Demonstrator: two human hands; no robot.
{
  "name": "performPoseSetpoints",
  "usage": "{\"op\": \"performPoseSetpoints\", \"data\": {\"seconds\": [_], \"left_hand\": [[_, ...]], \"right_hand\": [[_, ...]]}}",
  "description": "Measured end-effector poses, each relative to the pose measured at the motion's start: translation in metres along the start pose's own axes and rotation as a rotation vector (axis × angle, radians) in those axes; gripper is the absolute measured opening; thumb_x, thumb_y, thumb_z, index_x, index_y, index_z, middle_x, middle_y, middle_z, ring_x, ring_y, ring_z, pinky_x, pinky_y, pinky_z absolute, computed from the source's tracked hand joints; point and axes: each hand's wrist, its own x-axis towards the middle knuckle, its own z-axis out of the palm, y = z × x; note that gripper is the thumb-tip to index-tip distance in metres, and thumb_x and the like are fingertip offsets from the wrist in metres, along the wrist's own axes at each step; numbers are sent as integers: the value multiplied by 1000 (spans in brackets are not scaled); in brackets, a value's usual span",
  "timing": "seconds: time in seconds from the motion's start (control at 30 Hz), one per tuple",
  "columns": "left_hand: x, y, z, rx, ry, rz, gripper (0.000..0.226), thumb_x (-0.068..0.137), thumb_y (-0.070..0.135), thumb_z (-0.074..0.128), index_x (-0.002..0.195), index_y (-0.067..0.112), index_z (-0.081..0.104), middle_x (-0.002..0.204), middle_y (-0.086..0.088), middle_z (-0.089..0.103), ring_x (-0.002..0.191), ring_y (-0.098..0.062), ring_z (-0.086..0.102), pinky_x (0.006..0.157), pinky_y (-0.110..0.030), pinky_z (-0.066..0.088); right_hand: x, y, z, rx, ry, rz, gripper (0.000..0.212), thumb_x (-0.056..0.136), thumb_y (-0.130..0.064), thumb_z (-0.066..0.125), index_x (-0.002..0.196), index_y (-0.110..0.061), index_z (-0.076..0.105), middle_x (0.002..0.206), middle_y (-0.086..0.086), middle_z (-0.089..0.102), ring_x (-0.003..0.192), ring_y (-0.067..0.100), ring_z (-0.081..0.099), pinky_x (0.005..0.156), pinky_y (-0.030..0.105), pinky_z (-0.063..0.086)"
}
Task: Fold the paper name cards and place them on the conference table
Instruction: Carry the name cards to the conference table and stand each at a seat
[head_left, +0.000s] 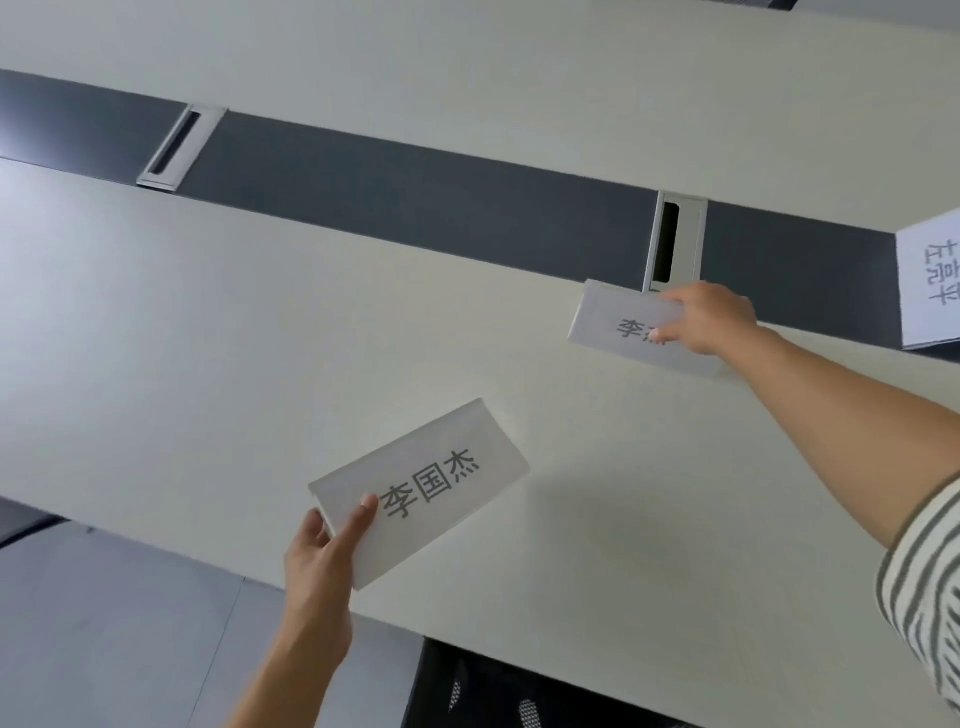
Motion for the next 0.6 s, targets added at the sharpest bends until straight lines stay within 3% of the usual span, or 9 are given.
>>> {"op": "performPoseSetpoints", "data": {"seconds": [0.3, 0.5, 0.6], "left_hand": [[-2, -3, 16, 25, -64, 22, 26, 82, 16, 66, 107, 10, 63, 100, -12, 72, 69, -12, 72, 52, -20, 55], [-7, 2, 17, 25, -92, 56, 22, 82, 16, 66, 103, 11, 64, 100, -11, 72, 67, -10, 73, 51, -19, 54], [-14, 7, 14, 23, -118, 81, 29, 77, 19, 72, 105, 12, 64, 100, -12, 73, 71, -13, 73, 52, -21, 55]], "right_hand": [[24, 5, -9, 22, -53, -27, 49, 78, -34, 75, 124, -32, 60, 125, 5, 60, 121, 32, 51, 103, 49, 36], [25, 6, -7, -57, -52, -23, 72, 75, -44, 74, 139, -30, 43, 139, 13, 46, 128, 37, 42, 104, 52, 31], [8, -1, -15, -18, 118, -79, 71, 78, -44, 71, 140, -23, 42, 138, 16, 47, 127, 38, 42, 100, 51, 35]]}}
